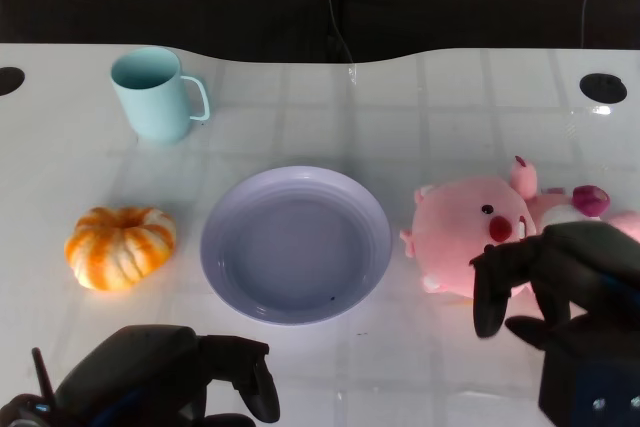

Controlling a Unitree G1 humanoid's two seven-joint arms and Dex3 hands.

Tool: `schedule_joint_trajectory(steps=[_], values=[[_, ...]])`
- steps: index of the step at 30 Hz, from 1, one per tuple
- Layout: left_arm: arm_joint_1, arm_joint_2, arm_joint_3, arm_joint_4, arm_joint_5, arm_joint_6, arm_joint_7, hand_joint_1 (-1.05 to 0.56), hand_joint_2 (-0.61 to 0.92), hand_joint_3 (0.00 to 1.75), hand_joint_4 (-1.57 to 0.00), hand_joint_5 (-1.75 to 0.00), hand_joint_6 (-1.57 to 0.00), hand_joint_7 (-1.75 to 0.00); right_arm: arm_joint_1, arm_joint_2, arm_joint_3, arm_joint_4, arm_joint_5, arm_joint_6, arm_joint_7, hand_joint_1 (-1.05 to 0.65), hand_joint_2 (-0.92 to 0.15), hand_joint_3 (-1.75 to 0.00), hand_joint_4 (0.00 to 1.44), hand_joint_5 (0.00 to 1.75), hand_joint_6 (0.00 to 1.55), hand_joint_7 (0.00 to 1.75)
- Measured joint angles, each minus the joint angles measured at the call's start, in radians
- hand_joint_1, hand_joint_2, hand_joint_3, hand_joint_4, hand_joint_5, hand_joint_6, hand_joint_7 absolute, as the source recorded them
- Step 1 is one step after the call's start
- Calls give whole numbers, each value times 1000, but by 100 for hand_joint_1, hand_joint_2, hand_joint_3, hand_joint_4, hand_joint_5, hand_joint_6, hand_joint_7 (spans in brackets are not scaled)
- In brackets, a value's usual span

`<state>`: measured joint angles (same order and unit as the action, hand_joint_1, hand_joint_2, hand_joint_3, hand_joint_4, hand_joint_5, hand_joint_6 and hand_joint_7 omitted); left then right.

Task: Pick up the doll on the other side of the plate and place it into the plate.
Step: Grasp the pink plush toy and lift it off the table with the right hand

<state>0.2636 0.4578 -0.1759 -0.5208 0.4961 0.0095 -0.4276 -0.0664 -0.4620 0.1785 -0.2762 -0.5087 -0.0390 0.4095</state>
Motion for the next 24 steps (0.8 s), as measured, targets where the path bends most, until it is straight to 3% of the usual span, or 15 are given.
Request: schedule_joint_trajectory(steps=[1, 4, 6, 8, 11, 14, 18, 24], values=[[0, 0, 0, 2, 0, 0, 0, -34, 92, 42, -66, -147, -70, -98, 0, 1, -7, 0, 3, -1, -13, -7, -42, -83, 86, 146, 101, 64], [0, 1, 1, 7, -1, -1, 0, -36, 92, 43, -66, -147, -70, -98, -1, 6, -21, -3, 9, -11, -54, -18, -59, -51, 79, 112, 95, 34], [0, 2, 4, 7, -1, 0, 0, -36, 92, 43, -66, -147, -70, -98, 0, 8, -39, -15, 7, -22, -87, -27, -73, -26, 70, 84, 84, 16], [0, 2, 7, 7, 0, 3, 0, -35, 92, 43, -66, -147, -70, -98, -1, 9, -54, -29, -2, -29, -124, -36, -80, -13, 59, 69, 72, 5], [0, 3, 7, 7, -1, 3, 0, -34, 92, 42, -65, -147, -70, -98, 0, 9, -63, -65, -63, -20, -165, -50, -86, -5, 48, 63, 52, 1], [0, 4, 7, 13, -1, -3, 0, -34, 92, 42, -66, -148, -70, -98, 0, 9, -70, -92, -154, 19, -198, -64, -89, -2, 26, 54, 34, 0], [0, 4, 7, 17, -1, -4, 0, -34, 92, 42, -65, -148, -70, -98, 0, 10, -54, -100, -274, 100, -196, -71, -88, -1, 15, 49, 24, 0], [0, 5, 8, 26, -1, -7, 0, -33, 92, 41, -65, -146, -70, -97, 0, 11, -17, -103, -358, 189, -125, -75, -88, 0, 6, 47, 14, 0]])
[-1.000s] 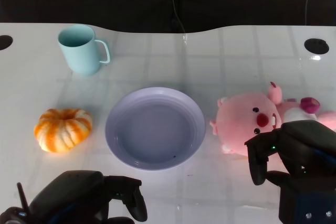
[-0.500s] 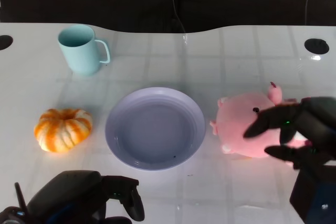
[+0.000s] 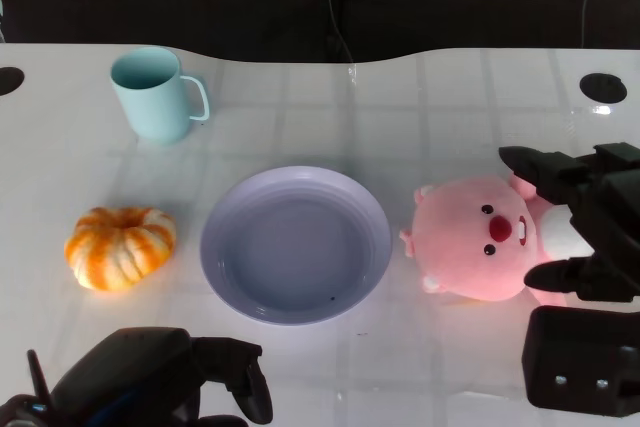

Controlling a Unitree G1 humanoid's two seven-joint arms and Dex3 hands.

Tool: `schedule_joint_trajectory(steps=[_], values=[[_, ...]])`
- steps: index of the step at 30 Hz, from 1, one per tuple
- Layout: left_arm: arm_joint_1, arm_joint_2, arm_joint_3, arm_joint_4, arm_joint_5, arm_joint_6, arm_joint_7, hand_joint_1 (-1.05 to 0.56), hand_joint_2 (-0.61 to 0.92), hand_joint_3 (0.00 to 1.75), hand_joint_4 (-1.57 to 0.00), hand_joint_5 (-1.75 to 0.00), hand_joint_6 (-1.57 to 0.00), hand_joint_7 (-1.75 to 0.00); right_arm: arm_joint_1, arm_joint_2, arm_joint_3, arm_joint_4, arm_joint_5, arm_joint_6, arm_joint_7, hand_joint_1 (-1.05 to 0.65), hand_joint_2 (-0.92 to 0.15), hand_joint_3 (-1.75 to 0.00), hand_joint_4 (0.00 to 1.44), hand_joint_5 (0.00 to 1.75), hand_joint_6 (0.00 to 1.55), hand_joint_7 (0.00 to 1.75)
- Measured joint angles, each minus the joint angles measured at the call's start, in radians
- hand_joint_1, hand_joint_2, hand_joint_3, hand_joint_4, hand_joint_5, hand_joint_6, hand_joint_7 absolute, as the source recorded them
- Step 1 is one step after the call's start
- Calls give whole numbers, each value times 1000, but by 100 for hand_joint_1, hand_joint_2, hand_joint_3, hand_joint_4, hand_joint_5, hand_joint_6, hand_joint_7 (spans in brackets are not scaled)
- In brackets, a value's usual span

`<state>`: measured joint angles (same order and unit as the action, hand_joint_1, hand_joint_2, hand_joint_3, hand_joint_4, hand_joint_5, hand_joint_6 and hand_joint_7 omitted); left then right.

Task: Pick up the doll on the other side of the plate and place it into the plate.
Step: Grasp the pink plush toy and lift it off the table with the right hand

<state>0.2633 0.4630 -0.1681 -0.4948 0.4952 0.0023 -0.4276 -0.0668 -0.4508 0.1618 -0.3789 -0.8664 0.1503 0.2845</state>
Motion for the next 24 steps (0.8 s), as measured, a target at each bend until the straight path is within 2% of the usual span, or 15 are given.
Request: schedule_joint_trajectory(steps=[8, 13, 16, 24], values=[[6, 7, 12, 1, -20, -12, 0, -33, 92, 40, -66, -147, -71, -97, -11, -2, 15, -26, -41, 94, 153, -75, -88, 0, 4, 48, 14, 1], [8, 7, 9, -1, -17, -10, 0, -34, 92, 41, -65, -146, -71, -97, -40, -4, 20, -4, -54, 122, 196, -77, -90, -1, 6, 48, 16, 1], [9, 7, 1, -10, -7, -6, 0, -35, 92, 41, -65, -146, -71, -97, -66, -8, 26, 55, -61, 132, 201, -77, -91, 0, 12, 45, 19, 2], [5, 5, -4, -17, 1, -9, 0, -34, 92, 41, -66, -147, -70, -97, -180, -9, 91, 323, -71, 139, 159, -75, -92, -2, 30, 29, 26, 2]])
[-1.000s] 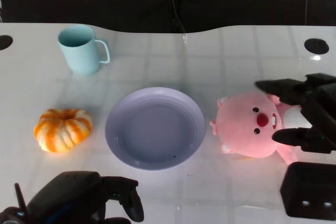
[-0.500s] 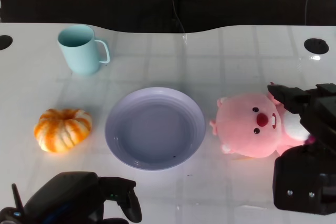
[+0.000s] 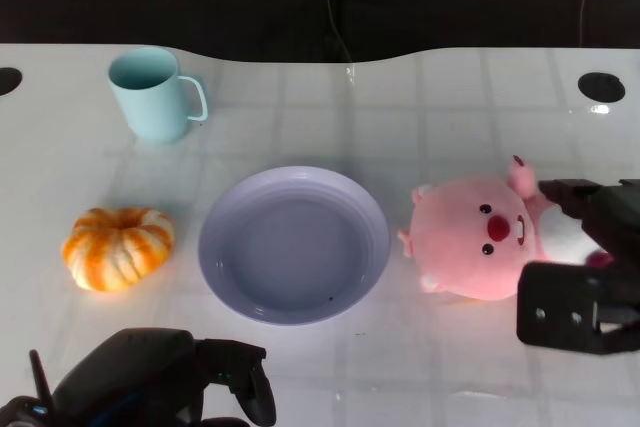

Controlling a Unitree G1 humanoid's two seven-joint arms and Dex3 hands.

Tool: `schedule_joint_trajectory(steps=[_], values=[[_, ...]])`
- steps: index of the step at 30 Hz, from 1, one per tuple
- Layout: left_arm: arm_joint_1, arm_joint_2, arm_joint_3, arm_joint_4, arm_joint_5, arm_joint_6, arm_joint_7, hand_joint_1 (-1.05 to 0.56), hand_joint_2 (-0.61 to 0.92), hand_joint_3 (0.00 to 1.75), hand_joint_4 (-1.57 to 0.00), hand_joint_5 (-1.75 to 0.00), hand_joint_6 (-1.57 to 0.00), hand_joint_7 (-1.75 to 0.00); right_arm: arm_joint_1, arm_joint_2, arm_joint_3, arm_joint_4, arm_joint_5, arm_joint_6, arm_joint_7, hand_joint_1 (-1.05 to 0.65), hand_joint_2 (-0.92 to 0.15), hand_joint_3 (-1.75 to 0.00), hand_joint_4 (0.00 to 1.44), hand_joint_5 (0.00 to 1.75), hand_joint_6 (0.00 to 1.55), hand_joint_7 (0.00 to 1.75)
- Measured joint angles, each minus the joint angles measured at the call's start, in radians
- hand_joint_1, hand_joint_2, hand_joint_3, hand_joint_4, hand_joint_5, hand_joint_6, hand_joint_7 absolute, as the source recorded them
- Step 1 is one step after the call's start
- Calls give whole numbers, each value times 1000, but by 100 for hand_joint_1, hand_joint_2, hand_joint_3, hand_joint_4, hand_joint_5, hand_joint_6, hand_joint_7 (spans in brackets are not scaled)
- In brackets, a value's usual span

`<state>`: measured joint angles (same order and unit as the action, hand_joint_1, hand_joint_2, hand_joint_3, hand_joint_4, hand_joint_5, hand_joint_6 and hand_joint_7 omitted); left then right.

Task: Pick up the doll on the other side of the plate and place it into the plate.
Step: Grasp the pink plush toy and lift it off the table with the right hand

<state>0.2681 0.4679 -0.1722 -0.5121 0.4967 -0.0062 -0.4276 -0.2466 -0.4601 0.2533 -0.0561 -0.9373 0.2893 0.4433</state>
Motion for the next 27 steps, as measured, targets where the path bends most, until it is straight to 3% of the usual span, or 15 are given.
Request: schedule_joint_trajectory(steps=[13, 21, 26, 27], values=[[6, -2, -3, -8, 2, 1, 0, -35, 92, 40, -66, -146, -70, -98, -237, 78, 109, 488, 48, -74, -203, -76, -92, -12, 47, 17, 47, 4], [15, -3, -5, -16, 4, 2, 0, -35, 92, 40, -67, -144, -70, -98, -386, 142, 166, 728, 100, -77, -218, -71, -92, -11, 50, 12, 54, 4], [19, -4, -13, -23, 22, 7, 0, -35, 92, 41, -68, -146, -71, -98, -489, 170, 231, 887, 102, -99, -237, -56, -92, -8, 58, 9, 68, 5], [19, -4, -16, -24, 24, 8, 0, -35, 92, 40, -68, -146, -71, -98, -506, 178, 238, 922, 103, -108, -255, -47, -92, -8, 66, 8, 78, 6]])
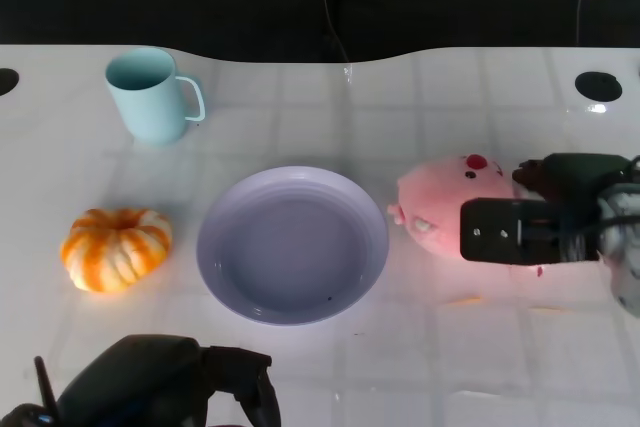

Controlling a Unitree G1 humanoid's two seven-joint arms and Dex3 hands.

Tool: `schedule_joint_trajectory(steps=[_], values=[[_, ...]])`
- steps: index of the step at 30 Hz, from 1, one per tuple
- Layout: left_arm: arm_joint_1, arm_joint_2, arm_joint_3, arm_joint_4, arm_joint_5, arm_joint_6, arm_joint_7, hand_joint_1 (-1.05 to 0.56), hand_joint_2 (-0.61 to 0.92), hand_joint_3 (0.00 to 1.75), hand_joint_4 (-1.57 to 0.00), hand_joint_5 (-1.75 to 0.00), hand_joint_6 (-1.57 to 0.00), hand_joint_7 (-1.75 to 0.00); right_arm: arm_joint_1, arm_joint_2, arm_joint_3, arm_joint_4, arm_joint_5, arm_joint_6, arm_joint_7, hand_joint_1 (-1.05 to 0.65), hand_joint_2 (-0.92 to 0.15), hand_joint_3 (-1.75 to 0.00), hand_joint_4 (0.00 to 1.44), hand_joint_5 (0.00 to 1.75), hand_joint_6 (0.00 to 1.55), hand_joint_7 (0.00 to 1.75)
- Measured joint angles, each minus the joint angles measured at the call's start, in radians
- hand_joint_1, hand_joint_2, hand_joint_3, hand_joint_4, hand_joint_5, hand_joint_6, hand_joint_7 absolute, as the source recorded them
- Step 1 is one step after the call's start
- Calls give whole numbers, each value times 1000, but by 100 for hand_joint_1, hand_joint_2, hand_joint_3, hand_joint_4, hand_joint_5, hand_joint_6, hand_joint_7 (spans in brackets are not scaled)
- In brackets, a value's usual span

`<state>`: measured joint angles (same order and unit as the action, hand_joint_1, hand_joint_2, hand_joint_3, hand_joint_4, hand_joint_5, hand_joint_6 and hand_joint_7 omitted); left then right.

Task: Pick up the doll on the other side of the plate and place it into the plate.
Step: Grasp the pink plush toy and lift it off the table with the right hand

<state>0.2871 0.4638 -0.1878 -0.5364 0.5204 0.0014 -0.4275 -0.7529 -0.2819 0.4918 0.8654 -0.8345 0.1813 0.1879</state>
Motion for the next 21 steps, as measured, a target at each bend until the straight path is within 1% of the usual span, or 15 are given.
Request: schedule_joint_trajectory(steps=[1, 2, 3, 4, 5, 6, 9, 10, 11, 13, 16, 17, 18, 19, 21], values=[[0, -1, -3, -2, 1, 1, 0, -35, 92, 40, -68, -146, -71, -98, -14, 8, 5, 37, 2, -11, -29, -42, -92, -8, 70, 8, 83, 6], [1, -2, -5, -4, 2, 3, 0, -35, 92, 40, -67, -145, -71, -98, -26, 15, 7, 71, 6, -26, -65, -36, -92, -7, 88, 16, 94, 9], [1, -3, -7, -7, 6, 5, 0, -36, 92, 40, -67, -144, -70, -98, -34, 22, 7, 104, 15, -44, -109, -32, -92, -5, 96, 29, 103, 7], [2, -4, -7, -10, 9, 8, 0, -36, 92, 40, -67, -144, -70, -99, -38, 27, 4, 132, 25, -62, -153, -30, -92, -3, 96, 47, 110, 5], [2, -5, -7, -12, 9, 10, 0, -36, 92, 40, -67, -144, -71, -99, -41, 31, 1, 156, 31, -80, -196, -30, -92, -13, 90, 60, 113, 2], [3, -6, -7, -13, 9, 12, 0, -36, 92, 40, -67, -143, -71, -99, -43, 35, 0, 175, 38, -92, -233, -31, -92, -19, 88, 65, 113, 1], [3, -8, -7, -15, 8, 11, 0, -35, 92, 41, -67, -142, -71, -99, -49, 44, -2, 215, 57, -103, -306, -30, -92, -29, 78, 123, 121, 6], [3, -8, -7, -14, 7, 11, 0, -35, 92, 41, -67, -141, -71, -99, -50, 46, -3, 222, 64, -108, -323, -29, -92, -29, 75, 139, 122, 17], [3, -8, -7, -14, 7, 10, 0, -35, 92, 41, -66, -140, -70, -99, -50, 47, -4, 227, 68, -113, -340, -30, -92, -32, 73, 142, 105, 51], [3, -8, -6, -14, 6, 8, 0, -35, 92, 41, -66, -139, -70, -99, -50, 47, -9, 228, 83, -118, -362, -31, -92, -32, 71, 145, 87, 82], [3, -8, -5, -11, 2, 6, 0, -36, 92, 41, -68, -144, -71, -100, -43, 44, -19, 213, 105, -127, -392, -29, -92, -27, 76, 142, 87, 84], [3, -7, -5, -10, 0, 6, 0, -36, 92, 41, -68, -145, -71, -100, -33, 40, -23, 199, 107, -135, -411, -28, -91, -24, 79, 147, 92, 80], [3, -7, -4, -8, -1, 5, 0, -37, 92, 41, -67, -145, -71, -100, -18, 32, -29, 175, 109, -148, -440, -25, -88, -27, 81, 160, 92, 93], [3, -5, -3, -6, -2, 5, 0, -37, 92, 41, -67, -145, -70, -100, -2, 25, -34, 151, 109, -166, -469, -24, -83, -38, 81, 167, 87, 111], [2, -4, 1, 2, -4, -2, 0, -36, 92, 41, -67, -139, -70, -99, 28, 11, -51, 93, 119, -197, -518, -24, -60, -86, 89, 173, 78, 150]])
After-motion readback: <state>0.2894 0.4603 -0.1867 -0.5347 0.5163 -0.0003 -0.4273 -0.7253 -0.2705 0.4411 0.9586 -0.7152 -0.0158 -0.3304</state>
